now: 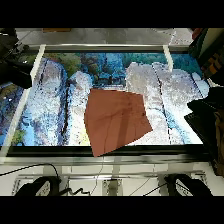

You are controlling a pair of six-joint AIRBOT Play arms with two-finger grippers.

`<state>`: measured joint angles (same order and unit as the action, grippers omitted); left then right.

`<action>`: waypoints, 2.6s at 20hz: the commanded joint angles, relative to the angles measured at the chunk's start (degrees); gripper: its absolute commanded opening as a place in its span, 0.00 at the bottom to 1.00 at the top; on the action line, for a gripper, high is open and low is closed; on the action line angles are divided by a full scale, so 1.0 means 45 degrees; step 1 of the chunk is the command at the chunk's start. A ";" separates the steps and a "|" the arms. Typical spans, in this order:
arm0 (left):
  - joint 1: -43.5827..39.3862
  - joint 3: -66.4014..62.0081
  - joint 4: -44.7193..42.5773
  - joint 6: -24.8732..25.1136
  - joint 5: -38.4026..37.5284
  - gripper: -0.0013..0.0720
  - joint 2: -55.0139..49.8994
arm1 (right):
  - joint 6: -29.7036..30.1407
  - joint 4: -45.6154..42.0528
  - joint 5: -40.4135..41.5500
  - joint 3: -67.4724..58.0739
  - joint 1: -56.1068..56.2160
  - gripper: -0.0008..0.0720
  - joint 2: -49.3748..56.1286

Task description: Fold the clothes and pants, and hang the long-sleeved shirts on hangers.

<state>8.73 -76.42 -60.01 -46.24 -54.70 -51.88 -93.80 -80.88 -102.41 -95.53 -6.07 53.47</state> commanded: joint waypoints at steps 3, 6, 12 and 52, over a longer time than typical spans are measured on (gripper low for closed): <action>0.0010 0.0000 0.0000 0.0005 0.0005 0.03 0.0010 | 0.0015 -0.0005 0.0000 0.0000 0.0010 0.05 -0.0005; 0.0010 0.0000 0.0000 0.0005 0.0005 0.03 0.0010 | 0.0787 -0.0131 0.0874 0.0000 0.0010 0.05 -0.0005; 0.0010 0.0000 0.0000 0.0005 0.0005 0.03 0.0010 | 0.0831 -0.0170 0.2438 0.0000 0.0010 0.05 0.0010; -0.0010 0.5212 0.0787 -0.3891 -0.3395 0.82 -0.1399 | 0.7762 0.9029 0.8451 1.2526 -0.3322 0.68 0.6693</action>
<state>8.67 -59.68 -57.08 -62.30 -69.73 -58.59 -59.13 -43.68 -65.25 -39.20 -20.99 80.23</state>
